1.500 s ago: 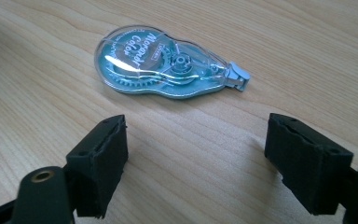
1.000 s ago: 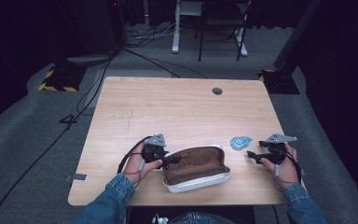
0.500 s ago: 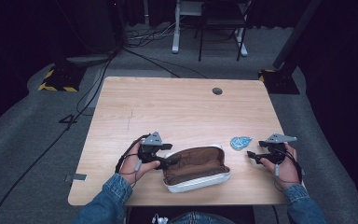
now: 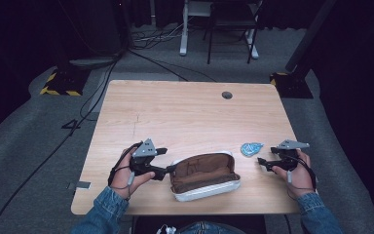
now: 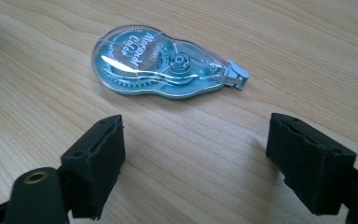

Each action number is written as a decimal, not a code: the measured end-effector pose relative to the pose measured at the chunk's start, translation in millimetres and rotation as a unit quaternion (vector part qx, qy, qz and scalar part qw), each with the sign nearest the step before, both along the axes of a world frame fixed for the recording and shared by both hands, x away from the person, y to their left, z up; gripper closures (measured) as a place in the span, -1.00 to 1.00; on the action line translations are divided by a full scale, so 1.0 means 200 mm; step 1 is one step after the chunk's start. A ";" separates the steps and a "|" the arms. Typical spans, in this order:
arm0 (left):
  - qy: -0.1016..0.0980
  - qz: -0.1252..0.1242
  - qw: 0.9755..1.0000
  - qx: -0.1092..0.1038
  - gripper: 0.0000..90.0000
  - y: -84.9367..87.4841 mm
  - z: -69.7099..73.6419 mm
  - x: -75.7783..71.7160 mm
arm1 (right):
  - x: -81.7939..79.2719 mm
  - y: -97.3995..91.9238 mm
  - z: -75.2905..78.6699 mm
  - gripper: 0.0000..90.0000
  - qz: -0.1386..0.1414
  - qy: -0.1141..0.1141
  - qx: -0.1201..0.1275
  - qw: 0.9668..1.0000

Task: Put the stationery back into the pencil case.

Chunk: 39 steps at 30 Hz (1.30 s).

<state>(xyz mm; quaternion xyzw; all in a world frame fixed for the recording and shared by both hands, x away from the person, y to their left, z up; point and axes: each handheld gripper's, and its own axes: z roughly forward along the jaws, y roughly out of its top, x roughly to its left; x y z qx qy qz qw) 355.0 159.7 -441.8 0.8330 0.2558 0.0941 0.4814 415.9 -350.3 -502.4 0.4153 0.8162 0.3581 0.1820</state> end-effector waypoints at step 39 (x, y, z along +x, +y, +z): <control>0.037 0.145 0.980 0.129 -0.56 0.45 -0.31 -0.01 | 0.27 0.09 0.20 -0.45 0.128 0.072 -0.115 0.982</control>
